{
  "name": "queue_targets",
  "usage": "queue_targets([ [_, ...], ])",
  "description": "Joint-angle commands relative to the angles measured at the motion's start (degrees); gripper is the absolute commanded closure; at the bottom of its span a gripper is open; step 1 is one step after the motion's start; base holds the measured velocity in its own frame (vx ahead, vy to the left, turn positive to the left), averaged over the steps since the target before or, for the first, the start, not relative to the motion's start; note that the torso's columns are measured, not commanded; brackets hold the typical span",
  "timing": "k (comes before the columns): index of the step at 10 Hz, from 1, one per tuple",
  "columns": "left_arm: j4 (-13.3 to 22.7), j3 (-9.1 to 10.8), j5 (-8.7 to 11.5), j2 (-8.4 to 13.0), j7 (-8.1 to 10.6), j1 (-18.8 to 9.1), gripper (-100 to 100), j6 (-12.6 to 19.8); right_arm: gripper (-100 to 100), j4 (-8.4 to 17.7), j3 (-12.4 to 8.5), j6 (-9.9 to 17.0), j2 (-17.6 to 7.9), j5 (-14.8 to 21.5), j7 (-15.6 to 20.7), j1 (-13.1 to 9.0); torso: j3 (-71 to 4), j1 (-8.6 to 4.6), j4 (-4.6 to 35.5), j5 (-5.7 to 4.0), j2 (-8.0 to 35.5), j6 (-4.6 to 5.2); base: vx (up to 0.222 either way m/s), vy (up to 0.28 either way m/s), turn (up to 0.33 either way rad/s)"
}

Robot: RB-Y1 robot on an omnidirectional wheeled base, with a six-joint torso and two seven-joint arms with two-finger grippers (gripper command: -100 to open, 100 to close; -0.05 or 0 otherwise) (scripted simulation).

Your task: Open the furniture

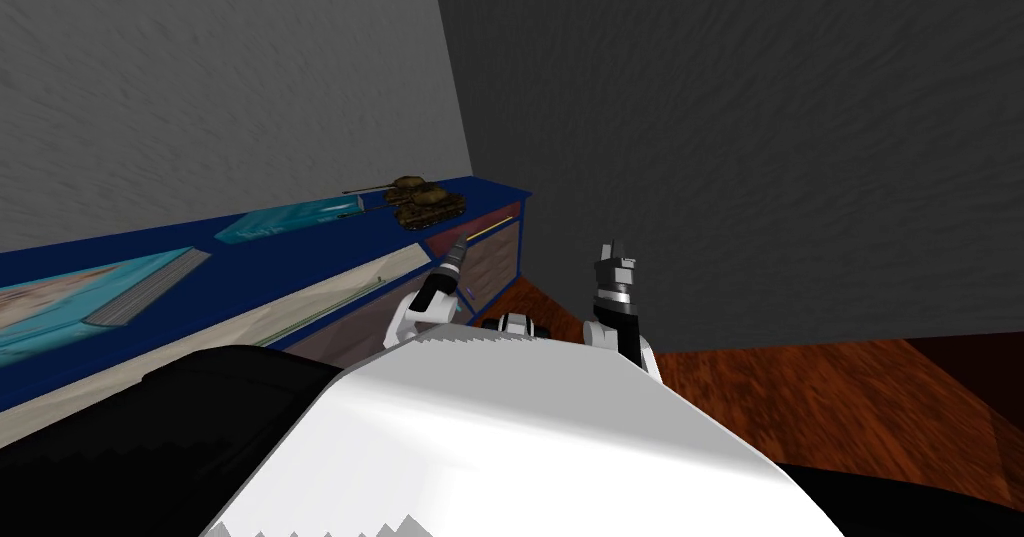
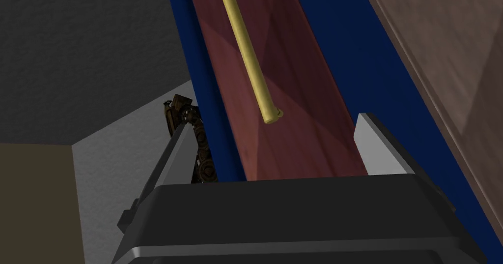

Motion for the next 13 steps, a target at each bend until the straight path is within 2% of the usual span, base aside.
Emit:
queue_targets([
  [1,-0.17,-0.12,-0.27,-0.15,-0.22,-0.36,-100,3.8,0,0.0,0.0,0.0,0.0,0.0,0.0,0.0,0.0,0.0,0.0,0.0,0.01,0.0,0.016,-0.029,0.008],
  [3,-0.18,0.12,-0.02,0.07,-0.11,-0.67,-100,3.46,0,0.0,0.0,0.0,0.0,0.0,0.0,0.0,0.01,0.07,0.0,0.02,0.02,0.0,0.004,-0.006,0.001],
  [4,-0.18,0.12,-0.02,0.07,-0.11,-0.67,100,3.43,0,0.0,0.0,0.0,0.0,0.0,0.0,0.0,0.02,0.08,0.01,0.03,0.04,0.0,0.0,0.0,0.0],
  [7,-1.71,-0.6,-0.35,-0.21,-0.43,0.27,100,4.06,0,0.0,0.02,0.0,0.02,0.0,0.0,-0.02,0.17,-0.38,0.08,-0.11,0.27,0.01,-0.095,-0.133,0.007],
  [9,-1.86,-0.7,-0.42,-0.27,-0.45,0.4,100,4.08,0,0.0,0.02,0.0,0.02,0.0,0.0,-0.02,0.06,-0.04,0.03,-0.01,0.08,0.0,-0.09,-0.12,0.004],
  [10,-2.82,-0.67,-0.24,-0.14,-0.46,0.81,-100,5.4,0,0.0,0.01,0.0,0.01,0.0,0.0,-0.01,-0.1,0.33,-0.05,0.08,-0.19,-0.01,0.056,0.046,-0.022],
  [11,-3.31,-0.65,-0.19,-0.07,-0.48,0.95,-100,5.83,0,0.0,-0.01,0.0,-0.01,0.0,0.0,0.01,-0.29,0.63,-0.13,0.18,-0.49,-0.01,0.096,0.116,-0.016],
  [13,-4.69,-0.57,0.01,0.15,-0.5,1.45,-100,7.41,0,0.0,-0.02,0.0,-0.02,0.0,0.0,0.02,-0.2,0.27,-0.1,0.09,-0.32,-0.01,0.134,0.122,-0.014],
])
